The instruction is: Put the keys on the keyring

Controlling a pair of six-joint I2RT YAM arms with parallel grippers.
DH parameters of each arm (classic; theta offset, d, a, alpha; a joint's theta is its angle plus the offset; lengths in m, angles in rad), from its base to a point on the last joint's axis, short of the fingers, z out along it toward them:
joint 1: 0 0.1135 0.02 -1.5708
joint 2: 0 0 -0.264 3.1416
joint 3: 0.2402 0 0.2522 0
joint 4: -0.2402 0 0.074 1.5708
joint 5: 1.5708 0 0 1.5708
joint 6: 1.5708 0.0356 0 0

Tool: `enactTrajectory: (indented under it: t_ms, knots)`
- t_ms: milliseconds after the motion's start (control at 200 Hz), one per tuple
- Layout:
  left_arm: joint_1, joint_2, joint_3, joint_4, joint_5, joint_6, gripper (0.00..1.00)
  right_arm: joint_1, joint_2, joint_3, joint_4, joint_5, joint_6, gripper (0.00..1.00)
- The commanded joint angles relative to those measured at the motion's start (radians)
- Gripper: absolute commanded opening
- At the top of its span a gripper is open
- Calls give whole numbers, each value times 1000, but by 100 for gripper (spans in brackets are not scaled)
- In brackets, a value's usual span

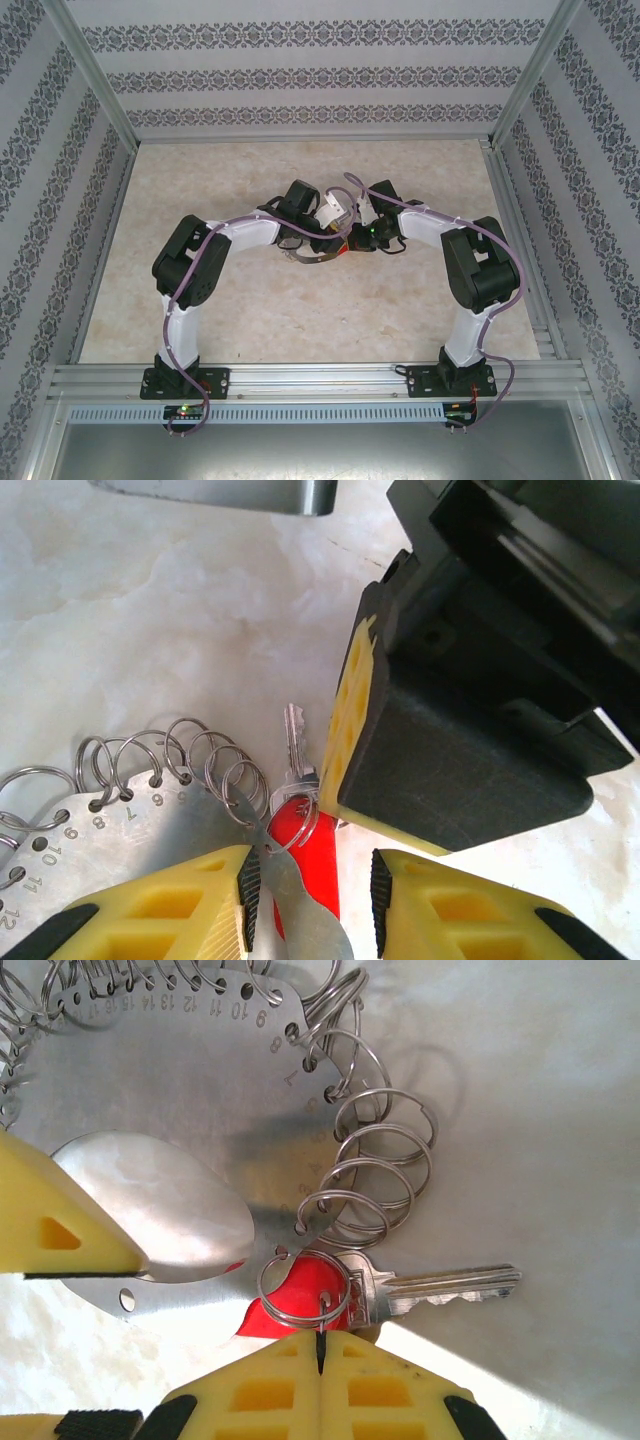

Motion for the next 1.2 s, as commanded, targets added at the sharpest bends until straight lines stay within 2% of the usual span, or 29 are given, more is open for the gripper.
enactTrajectory:
  t_ms: [0, 455, 1199]
  knots:
    - [-12, -23, 22, -58, 7, 36, 37, -8, -39, -11, 11, -27, 13, 0]
    - [-22, 21, 43, -43, 3, 54, 32, -13, -53, -4, 4, -31, 13, 0]
    - [-46, 109, 147, -180, -40, 113, 32, -33, -12, -40, 21, -16, 5, 0]
